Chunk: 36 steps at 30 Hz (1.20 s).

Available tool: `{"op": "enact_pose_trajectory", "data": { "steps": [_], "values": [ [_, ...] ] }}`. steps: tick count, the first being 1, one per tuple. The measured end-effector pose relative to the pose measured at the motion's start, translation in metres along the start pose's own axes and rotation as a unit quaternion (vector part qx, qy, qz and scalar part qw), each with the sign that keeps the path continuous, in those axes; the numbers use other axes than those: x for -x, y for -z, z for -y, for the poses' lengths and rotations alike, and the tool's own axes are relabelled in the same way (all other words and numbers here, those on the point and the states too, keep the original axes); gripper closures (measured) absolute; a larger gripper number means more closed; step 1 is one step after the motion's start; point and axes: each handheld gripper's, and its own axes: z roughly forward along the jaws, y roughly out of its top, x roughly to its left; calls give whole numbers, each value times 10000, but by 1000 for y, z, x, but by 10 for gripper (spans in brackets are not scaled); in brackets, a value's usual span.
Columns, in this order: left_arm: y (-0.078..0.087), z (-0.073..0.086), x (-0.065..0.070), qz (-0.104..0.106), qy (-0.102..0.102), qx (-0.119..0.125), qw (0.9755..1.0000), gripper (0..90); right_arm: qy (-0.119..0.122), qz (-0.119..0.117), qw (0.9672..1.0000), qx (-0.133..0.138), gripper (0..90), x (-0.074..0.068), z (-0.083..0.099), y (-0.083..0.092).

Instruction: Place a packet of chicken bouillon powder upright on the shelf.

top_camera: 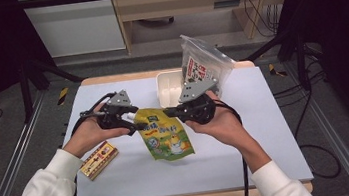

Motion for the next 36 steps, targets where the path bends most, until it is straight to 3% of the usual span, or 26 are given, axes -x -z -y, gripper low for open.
{"op": "enact_pose_trajectory", "data": {
  "steps": [7,12,21,26,30,36],
  "values": [
    [2,-4,-3,144,88,-24,9999,493,0,-10,10000,-67,900,1,3,1],
    [7,-8,0,182,32,-73,9998,613,-7,96,9998,-175,900,5,8,3],
    [10,-27,5,126,-287,-174,9994,669,52,383,9988,-290,900,4,17,13],
    [7,-38,13,117,-498,-290,9983,684,110,505,9973,-514,900,6,22,20],
    [0,-49,21,97,-643,-361,9972,688,281,687,9932,-894,849,4,25,22],
    [-4,-55,22,128,-628,-322,9974,691,335,753,9905,-1102,745,8,21,20]
  ]
}}
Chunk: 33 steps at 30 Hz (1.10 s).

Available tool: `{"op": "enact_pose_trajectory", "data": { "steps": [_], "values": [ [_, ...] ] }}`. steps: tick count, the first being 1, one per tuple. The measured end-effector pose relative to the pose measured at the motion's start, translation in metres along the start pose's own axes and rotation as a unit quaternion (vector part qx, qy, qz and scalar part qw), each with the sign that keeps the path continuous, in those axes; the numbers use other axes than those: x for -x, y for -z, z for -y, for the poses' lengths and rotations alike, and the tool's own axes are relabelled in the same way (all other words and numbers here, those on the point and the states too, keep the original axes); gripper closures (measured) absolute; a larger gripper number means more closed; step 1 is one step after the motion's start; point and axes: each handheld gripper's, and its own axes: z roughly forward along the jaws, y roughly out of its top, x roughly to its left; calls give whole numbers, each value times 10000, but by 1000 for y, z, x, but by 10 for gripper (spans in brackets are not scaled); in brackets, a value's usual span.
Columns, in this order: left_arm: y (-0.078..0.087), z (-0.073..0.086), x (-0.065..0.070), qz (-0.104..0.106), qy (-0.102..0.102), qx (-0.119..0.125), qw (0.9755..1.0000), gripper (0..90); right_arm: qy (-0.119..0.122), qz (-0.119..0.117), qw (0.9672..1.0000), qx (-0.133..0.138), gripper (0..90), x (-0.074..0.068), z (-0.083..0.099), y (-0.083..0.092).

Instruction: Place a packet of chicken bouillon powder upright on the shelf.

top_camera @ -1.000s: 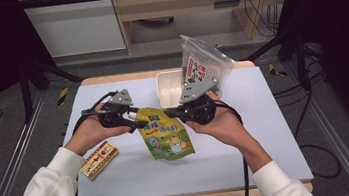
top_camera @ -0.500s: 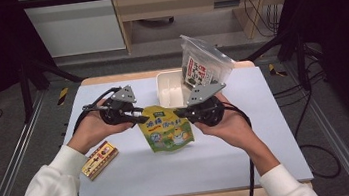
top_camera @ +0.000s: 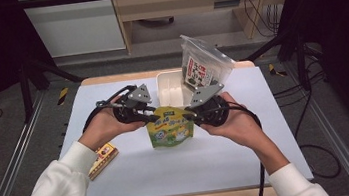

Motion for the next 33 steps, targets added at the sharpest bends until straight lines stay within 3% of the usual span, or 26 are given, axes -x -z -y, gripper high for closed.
{"op": "enact_pose_trajectory", "data": {
  "steps": [4,12,20,25,26,29,33],
  "values": [
    [0,2,-2,4,-10,-7,10000,692,22,21,9999,-130,687,3,-7,-5],
    [0,3,0,20,-39,-3,10000,692,291,14,9984,-494,618,7,-22,-24],
    [0,6,0,19,-28,82,10000,692,322,-116,9973,-645,757,8,-35,-37],
    [0,9,-1,-116,25,233,9997,682,229,-272,9969,-704,881,9,-38,-40],
    [0,11,-2,-143,73,319,9994,649,247,-283,9968,-708,890,9,-38,-40],
    [3,17,-6,-319,341,577,9972,420,137,-306,9968,-724,900,11,-38,-39],
    [15,29,-7,-487,688,902,9924,289,-144,-314,9962,-804,900,13,-38,-33]
  ]
}}
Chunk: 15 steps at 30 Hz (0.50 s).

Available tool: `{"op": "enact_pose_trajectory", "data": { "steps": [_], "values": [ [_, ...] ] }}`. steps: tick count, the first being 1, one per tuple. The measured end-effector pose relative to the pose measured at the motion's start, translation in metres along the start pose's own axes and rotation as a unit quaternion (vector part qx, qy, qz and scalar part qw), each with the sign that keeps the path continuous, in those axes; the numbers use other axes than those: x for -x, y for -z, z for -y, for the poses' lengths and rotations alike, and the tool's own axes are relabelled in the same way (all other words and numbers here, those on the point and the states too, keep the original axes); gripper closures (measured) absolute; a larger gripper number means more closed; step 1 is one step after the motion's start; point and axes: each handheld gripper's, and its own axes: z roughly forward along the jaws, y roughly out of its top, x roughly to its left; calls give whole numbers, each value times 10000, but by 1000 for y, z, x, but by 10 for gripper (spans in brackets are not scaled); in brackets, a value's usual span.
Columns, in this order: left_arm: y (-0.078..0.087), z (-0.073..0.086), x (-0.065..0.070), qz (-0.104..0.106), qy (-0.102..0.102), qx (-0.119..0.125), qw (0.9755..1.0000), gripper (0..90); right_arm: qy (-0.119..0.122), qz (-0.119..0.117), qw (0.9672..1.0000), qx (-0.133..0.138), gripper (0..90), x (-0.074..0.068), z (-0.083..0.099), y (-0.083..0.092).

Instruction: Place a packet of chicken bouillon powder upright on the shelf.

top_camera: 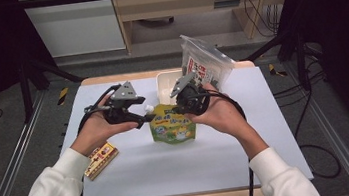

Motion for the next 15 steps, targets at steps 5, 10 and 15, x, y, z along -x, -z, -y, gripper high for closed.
{"op": "enact_pose_trajectory", "data": {
  "steps": [5,10,15],
  "values": [
    [9,20,0,-139,267,-44,9995,228,-227,101,9997,-80,900,1,0,8],
    [11,39,1,-203,365,-182,9990,209,-478,150,9987,-42,900,5,-1,15],
    [11,52,5,-326,507,-190,9980,195,-596,170,9981,-31,900,7,-2,18]
  ]
}}
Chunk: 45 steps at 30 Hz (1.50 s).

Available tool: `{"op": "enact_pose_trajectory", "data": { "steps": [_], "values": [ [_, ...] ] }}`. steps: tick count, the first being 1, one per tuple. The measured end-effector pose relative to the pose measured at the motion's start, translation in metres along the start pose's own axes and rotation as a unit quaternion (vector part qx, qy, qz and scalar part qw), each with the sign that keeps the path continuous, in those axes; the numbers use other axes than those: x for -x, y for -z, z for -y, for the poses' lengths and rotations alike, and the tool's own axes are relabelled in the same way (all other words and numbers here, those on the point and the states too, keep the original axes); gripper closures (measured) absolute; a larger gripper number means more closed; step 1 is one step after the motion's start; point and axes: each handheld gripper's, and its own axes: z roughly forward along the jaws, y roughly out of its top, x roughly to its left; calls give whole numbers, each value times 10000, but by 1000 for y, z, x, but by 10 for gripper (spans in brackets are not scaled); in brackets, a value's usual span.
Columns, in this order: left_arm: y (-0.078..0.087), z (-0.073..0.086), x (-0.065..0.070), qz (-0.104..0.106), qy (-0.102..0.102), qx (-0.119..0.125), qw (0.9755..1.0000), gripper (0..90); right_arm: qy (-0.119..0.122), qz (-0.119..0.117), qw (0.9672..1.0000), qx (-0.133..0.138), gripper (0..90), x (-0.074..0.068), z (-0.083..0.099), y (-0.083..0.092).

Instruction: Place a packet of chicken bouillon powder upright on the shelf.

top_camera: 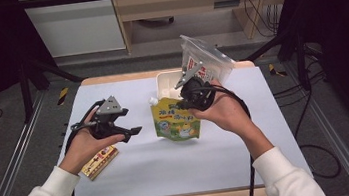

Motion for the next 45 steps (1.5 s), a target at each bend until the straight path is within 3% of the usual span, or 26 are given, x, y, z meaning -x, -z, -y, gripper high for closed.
{"op": "enact_pose_trajectory", "data": {
  "steps": [6,11,16,25,27,32,40,45],
  "values": [
    [-2,17,8,-316,266,-11,9991,136,-200,98,9998,-7,900,2,-3,9],
    [-8,34,26,-637,233,-37,9977,116,-482,192,9987,-12,900,3,-8,19],
    [-12,52,36,-688,300,-12,9972,106,-688,345,9970,17,900,7,-16,27],
    [-4,79,34,-932,424,-78,9947,85,-1090,675,9917,66,900,18,-33,37],
    [0,86,34,-990,563,-21,9935,85,-1213,750,9897,106,900,21,-37,38],
    [7,100,36,-1101,656,-35,9917,86,-1489,950,9841,189,900,28,-48,40],
    [20,116,36,-1240,901,104,9881,86,-2087,1301,9687,347,900,41,-61,38],
    [20,121,34,-1277,937,64,9874,87,-2248,1455,9628,371,900,47,-63,32]
  ]
}}
